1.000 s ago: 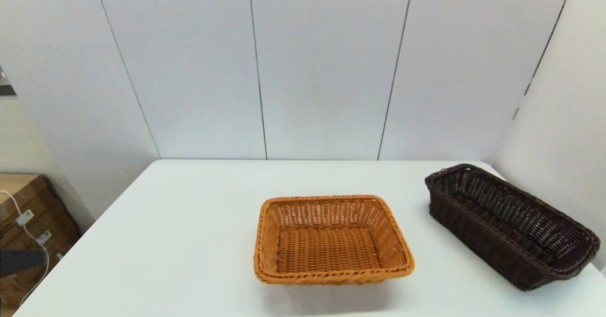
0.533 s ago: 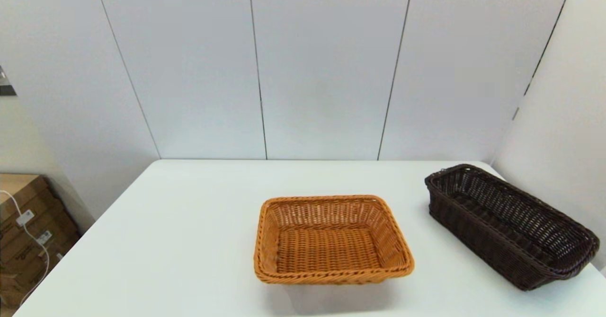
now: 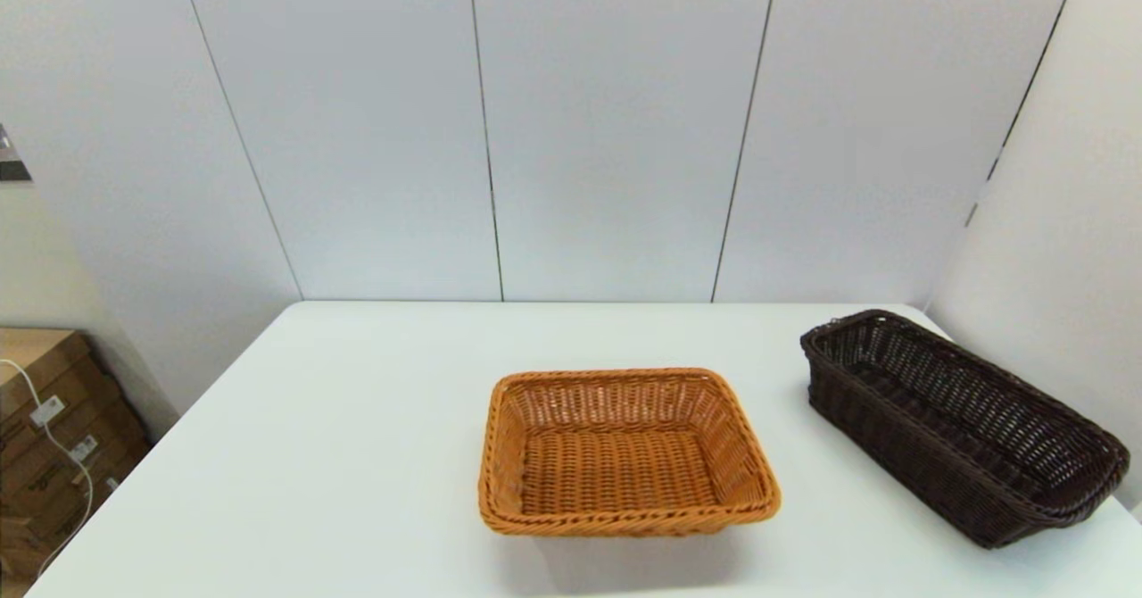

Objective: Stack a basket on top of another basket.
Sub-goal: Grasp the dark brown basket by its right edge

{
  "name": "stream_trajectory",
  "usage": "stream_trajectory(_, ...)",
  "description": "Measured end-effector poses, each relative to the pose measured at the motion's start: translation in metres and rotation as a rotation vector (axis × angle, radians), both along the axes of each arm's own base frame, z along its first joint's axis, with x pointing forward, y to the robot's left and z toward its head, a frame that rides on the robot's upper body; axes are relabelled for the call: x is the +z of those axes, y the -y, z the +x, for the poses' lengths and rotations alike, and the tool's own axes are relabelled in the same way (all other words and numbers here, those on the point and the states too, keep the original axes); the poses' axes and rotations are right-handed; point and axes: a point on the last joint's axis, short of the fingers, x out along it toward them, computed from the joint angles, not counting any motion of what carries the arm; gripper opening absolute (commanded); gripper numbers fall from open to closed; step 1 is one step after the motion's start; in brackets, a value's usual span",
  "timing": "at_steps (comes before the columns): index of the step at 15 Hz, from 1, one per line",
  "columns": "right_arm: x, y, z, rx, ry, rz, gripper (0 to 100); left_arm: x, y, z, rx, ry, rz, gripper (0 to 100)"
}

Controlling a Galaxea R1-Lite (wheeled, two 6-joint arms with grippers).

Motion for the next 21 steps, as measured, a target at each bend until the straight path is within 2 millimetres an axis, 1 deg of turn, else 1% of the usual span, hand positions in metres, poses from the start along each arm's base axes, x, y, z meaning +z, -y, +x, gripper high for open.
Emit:
stream_trajectory(2, 0.0, 0.0, 0.0, 0.0, 0.0, 0.0, 100, -0.004, 0.004, -0.005, 0.019, 0.029, 0.01, 100)
stream_trajectory(5, 0.0, 0.0, 0.0, -0.001, 0.0, 0.001, 100, -0.021, 0.009, -0.013, 0.013, 0.062, 0.074, 100)
stream_trajectory(6, 0.0, 0.0, 0.0, -0.001, 0.0, 0.002, 100, -0.026, 0.01, -0.012, -0.005, 0.095, 0.108, 100)
stream_trajectory(8, 0.0, 0.0, 0.0, -0.001, 0.0, 0.003, 100, -0.042, 0.009, -0.002, -0.051, 0.164, 0.226, 100)
stream_trajectory(10, 0.0, 0.0, 0.0, 0.001, 0.0, 0.003, 100, -0.061, 0.008, 0.017, -0.073, 0.236, 0.353, 100)
stream_trajectory(13, 0.0, 0.0, 0.0, 0.001, 0.0, 0.002, 100, -0.088, 0.007, 0.048, -0.077, 0.388, 0.521, 100)
stream_trajectory(15, 0.0, 0.0, 0.0, -0.011, 0.0, 0.0, 100, -0.094, 0.007, 0.058, -0.089, 0.524, 0.611, 100)
stream_trajectory(16, 0.0, 0.0, 0.0, -0.018, -0.002, -0.003, 100, -0.095, 0.007, 0.06, -0.097, 0.572, 0.615, 100)
stream_trajectory(19, 0.0, 0.0, -0.001, -0.019, -0.024, -0.038, 100, -0.102, 0.008, 0.065, -0.125, 0.629, 0.605, 100)
stream_trajectory(20, 0.006, 0.0, -0.004, -0.019, -0.028, -0.038, 100, -0.104, 0.008, 0.065, -0.126, 0.627, 0.603, 100)
stream_trajectory(21, 0.017, 0.0, -0.008, -0.02, -0.02, -0.028, 100, -0.104, 0.008, 0.066, -0.126, 0.624, 0.602, 100)
